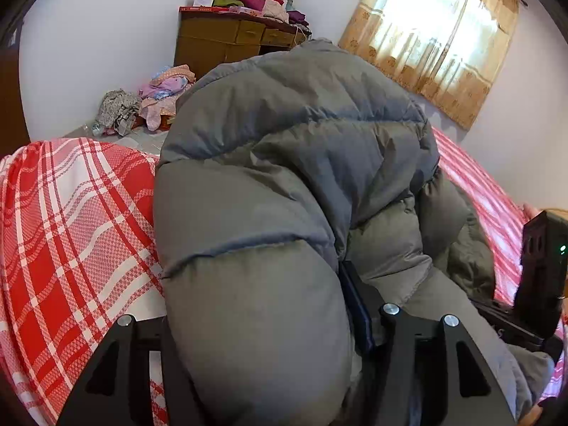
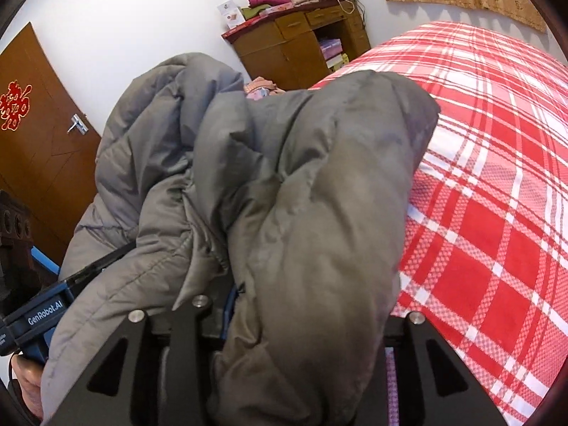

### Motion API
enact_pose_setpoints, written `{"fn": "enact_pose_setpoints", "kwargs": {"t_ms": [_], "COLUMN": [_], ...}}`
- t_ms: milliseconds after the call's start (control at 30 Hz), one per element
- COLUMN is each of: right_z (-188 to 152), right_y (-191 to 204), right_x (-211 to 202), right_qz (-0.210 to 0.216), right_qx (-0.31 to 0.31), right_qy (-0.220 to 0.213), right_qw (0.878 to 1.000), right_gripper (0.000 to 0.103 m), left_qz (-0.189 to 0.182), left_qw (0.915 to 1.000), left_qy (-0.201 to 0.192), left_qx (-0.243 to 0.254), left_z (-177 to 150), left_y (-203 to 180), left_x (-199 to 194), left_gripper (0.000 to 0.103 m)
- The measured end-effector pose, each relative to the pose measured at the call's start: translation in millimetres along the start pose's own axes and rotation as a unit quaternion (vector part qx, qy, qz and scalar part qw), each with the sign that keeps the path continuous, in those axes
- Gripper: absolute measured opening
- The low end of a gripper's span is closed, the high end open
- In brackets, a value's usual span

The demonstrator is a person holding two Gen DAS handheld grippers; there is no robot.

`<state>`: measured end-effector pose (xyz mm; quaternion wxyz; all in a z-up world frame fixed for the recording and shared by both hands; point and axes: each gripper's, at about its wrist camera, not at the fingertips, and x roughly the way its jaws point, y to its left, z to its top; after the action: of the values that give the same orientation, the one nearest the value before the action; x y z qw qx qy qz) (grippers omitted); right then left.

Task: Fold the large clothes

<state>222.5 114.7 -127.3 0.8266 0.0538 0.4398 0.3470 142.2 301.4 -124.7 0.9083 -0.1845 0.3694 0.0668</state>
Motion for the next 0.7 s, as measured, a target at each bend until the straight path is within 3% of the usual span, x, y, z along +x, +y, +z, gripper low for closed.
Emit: {"fn": "enact_pose_setpoints", "kwargs": {"t_ms": [67, 133, 167, 233, 333, 467, 567, 667, 700], "right_z": [12, 6, 6, 5, 7, 28, 51, 64, 66], "right_y": [16, 7, 2, -8, -11, 9, 42, 72, 80], "right_x": [-2, -15, -27, -53, -99, -138, -136, -103, -88], "right_qz": [-0.027, -0.045, -0.043, -0.032, -0.067, -0.059, -0.046, -0.009, -0.023], "right_qx": [0.002, 0.014, 0.027, 0.053, 0.060, 0.062, 0.064, 0.069, 0.061], "right_qy": [0.001, 0.010, 0.009, -0.010, -0.047, -0.078, -0.089, -0.067, -0.058], "right_qw": [1.000, 0.999, 0.999, 0.998, 0.995, 0.993, 0.993, 0.995, 0.996], "right_gripper": [0.063, 0.084, 0.087, 0.087, 0.086, 0.067, 0.064, 0.064, 0.064], "left_qz": [0.003, 0.002, -0.001, -0.006, -0.006, 0.002, 0.017, 0.034, 0.039], "left_qw": [1.0000, 1.0000, 1.0000, 1.0000, 1.0000, 1.0000, 0.9997, 0.9989, 0.9986], "left_qy": [0.001, 0.002, 0.002, 0.000, -0.004, -0.008, -0.010, -0.011, -0.011], "left_qx": [0.005, 0.005, 0.002, -0.003, -0.004, 0.001, 0.012, 0.029, 0.033], "left_z": [-3, -3, -2, -2, -2, -8, -9, -8, -8], "left_y": [-6, -6, -5, -1, -3, -6, -11, -20, -21], "left_x": [-3, -4, -3, -2, -4, -7, -8, -8, -8], "left_gripper": [0.061, 0.061, 0.061, 0.061, 0.061, 0.061, 0.061, 0.062, 0.062]}}
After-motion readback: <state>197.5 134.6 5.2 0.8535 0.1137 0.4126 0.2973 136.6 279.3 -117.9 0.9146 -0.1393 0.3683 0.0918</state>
